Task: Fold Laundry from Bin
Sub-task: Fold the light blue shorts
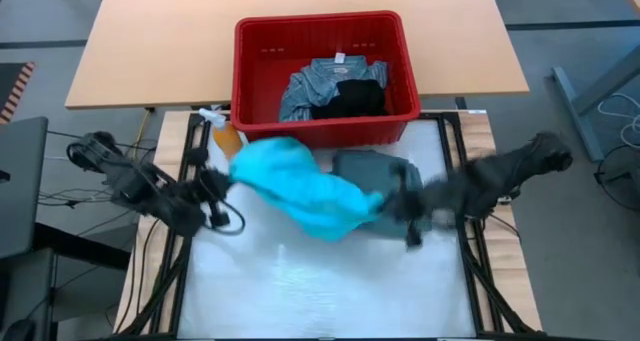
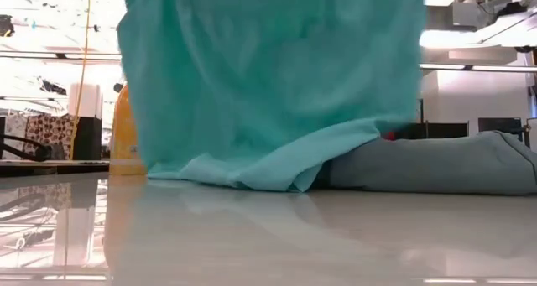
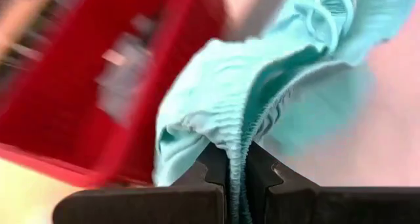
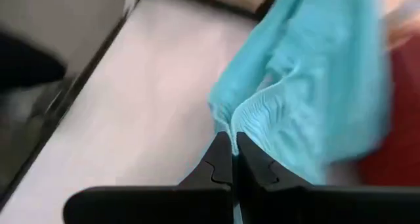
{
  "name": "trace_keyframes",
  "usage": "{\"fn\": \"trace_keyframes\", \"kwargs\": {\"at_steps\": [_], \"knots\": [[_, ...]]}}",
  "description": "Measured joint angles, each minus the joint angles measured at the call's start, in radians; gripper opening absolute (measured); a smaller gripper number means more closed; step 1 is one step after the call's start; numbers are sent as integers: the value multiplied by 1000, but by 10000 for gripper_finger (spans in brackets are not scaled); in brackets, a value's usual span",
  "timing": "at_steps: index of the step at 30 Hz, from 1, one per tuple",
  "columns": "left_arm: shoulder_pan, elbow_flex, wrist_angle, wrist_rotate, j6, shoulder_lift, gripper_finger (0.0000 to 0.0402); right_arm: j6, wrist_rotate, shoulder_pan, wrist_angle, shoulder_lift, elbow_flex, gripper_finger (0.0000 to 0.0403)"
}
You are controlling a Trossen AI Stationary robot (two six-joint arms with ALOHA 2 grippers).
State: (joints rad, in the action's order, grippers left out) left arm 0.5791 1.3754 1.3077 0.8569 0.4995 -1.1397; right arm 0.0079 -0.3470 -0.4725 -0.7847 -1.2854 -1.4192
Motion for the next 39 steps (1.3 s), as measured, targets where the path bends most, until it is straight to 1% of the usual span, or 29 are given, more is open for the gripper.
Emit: {"fn": "trace_keyframes", "kwargs": {"at_steps": [1, 3, 5, 7, 8, 10, 11, 13, 15, 19, 22, 24, 26, 28, 30, 32, 35, 39], "knots": [[16, -37, -2, -56, 47, -9, 0, 44, 0, -40, 23, -29, 32, 23], [52, -127, -8, -164, 148, -38, 0, 107, 10, -111, 122, -80, 129, 23], [88, -217, -24, -254, 229, -71, 0, 143, -9, -166, 325, -117, 227, 23], [116, -280, -25, -326, 287, -101, 0, 184, -14, -200, 517, -164, 300, 23], [128, -298, -25, -358, 306, -116, 0, 197, -10, -212, 579, -190, 321, 23], [151, -311, -53, -388, 321, -143, 0, 184, -3, -233, 702, -230, 331, 23], [162, -311, -84, -382, 310, -149, 0, 158, -5, -242, 749, -240, 329, 23], [180, -288, -156, -357, 242, -155, 0, 94, -7, -254, 819, -251, 303, 23], [193, -239, -223, -322, 140, -156, 0, 33, 9, -263, 829, -253, 270, 23], [218, -60, -325, -206, -105, -155, 0, -118, 26, -300, 828, -208, 175, 23], [248, 91, -393, -149, -272, -153, 0, -229, 58, -339, 851, -166, 100, 23], [257, 166, -413, -135, -336, -153, 0, -272, 69, -362, 848, -149, 72, 23], [255, 210, -410, -124, -380, -152, 0, -309, 60, -378, 810, -130, 68, 23], [242, 229, -386, -71, -414, -152, 0, -328, -2, -376, 717, -99, 69, 23], [212, 232, -348, -12, -440, -153, 0, -317, -83, -347, 616, -59, 69, 23], [158, 232, -302, 50, -444, -150, 0, -298, -120, -292, 557, -15, 69, 23], [46, 232, -269, 108, -445, -133, 0, -318, -124, -182, 525, 55, 69, 23], [-114, 234, -272, 109, -496, -69, 0, -374, -120, -1, 520, 165, 69, 23]]}}
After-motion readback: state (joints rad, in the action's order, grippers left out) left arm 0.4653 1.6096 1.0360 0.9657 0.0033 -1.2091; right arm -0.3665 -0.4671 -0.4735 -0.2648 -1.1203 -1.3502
